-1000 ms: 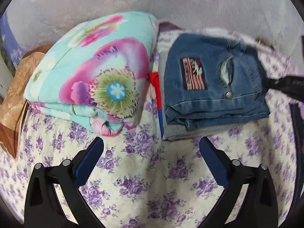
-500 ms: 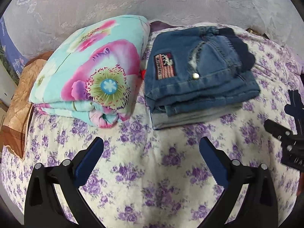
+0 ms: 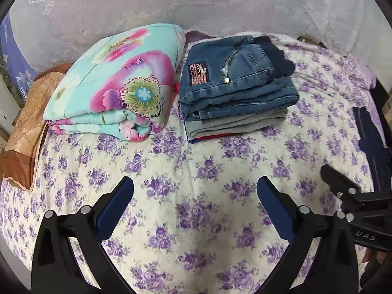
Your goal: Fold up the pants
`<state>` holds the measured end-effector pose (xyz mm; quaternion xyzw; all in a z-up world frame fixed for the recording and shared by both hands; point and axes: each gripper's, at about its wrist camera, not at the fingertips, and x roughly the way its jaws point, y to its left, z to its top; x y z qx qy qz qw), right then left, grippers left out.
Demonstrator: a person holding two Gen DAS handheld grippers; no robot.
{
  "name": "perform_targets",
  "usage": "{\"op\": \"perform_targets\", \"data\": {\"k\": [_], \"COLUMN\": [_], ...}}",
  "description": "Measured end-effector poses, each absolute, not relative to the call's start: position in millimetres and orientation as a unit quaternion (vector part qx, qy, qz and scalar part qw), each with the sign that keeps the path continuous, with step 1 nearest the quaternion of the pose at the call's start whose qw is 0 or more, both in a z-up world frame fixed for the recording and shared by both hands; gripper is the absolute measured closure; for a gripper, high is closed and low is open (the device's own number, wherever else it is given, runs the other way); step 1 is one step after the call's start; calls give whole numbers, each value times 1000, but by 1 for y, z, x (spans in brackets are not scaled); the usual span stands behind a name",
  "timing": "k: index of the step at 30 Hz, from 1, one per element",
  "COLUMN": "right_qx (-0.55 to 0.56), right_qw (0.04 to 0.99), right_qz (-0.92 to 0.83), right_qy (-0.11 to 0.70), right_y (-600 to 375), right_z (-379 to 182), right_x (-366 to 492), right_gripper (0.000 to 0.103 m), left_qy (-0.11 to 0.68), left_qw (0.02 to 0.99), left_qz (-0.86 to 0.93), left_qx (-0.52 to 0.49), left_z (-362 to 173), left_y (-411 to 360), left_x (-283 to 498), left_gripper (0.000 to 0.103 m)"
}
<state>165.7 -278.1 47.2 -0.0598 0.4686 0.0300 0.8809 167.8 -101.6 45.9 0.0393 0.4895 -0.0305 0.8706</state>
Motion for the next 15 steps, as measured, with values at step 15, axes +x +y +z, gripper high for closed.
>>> {"op": "perform_targets", "data": {"k": [15], "right_qx": [-50], "right_qw": [876], "right_qz": [34], "right_qy": [478], "right_y": [-273], "right_z": [47], "right_x": [119], "right_gripper": [3], "left_qy": [478], "left_qw": [878], "left_qz": [-27], "left_qx": [14], "left_z": [55], "left_y": [-84], "left_x": [127], "left_gripper": [5]}}
